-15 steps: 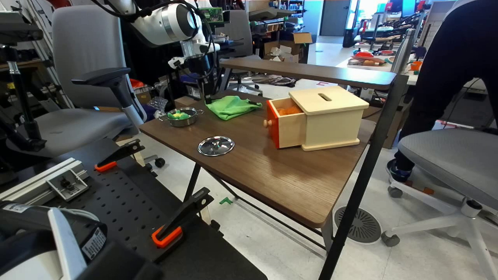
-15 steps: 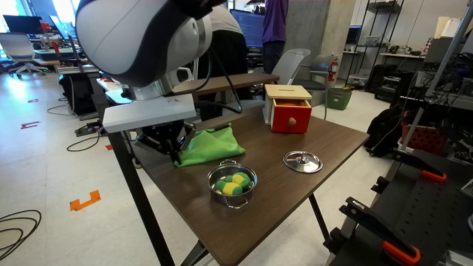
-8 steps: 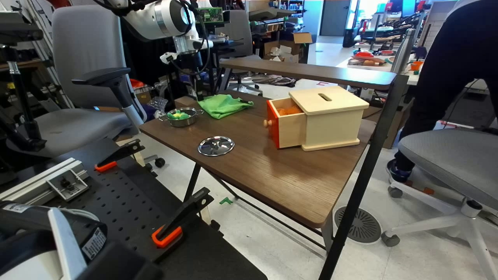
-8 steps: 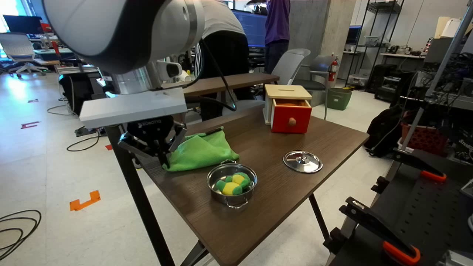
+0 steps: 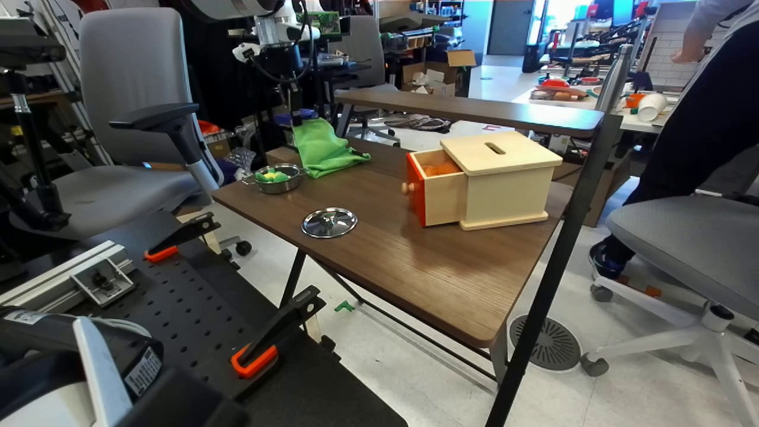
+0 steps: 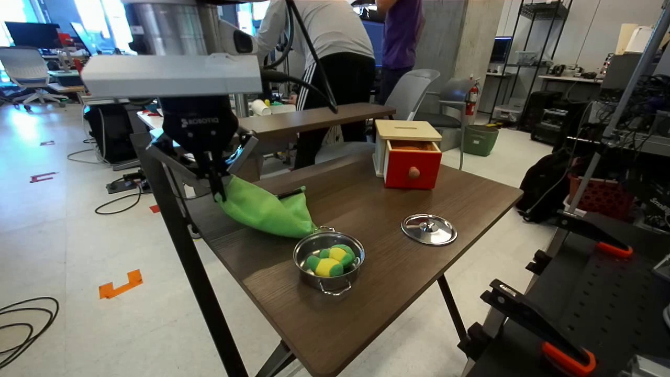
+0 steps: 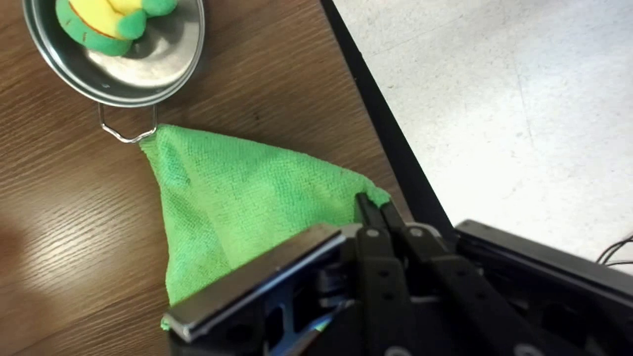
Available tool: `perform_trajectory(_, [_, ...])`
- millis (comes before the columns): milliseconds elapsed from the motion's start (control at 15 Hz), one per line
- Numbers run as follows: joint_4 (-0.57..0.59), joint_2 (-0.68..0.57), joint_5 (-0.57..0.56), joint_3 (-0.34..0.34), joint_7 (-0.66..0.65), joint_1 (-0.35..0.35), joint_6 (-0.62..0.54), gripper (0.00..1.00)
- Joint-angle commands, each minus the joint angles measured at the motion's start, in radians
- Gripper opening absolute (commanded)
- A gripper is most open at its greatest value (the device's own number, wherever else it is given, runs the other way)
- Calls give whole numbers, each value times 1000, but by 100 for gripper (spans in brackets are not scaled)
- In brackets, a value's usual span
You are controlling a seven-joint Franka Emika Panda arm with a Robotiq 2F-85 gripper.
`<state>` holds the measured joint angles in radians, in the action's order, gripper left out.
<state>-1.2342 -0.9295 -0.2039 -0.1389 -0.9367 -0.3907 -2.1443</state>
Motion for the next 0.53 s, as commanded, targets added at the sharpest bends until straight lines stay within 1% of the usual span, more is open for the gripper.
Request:
perform_trajectory(0, [-119, 86, 65, -44, 59, 84, -77, 1])
perform_trajectory(133, [-162, 107, 93, -52, 78, 122, -116, 1])
perform_trajectory(200, [-176, 116, 151, -10, 111, 107, -128, 1])
perform_trajectory(467, [-236, 129, 229, 21, 154, 131, -163, 1])
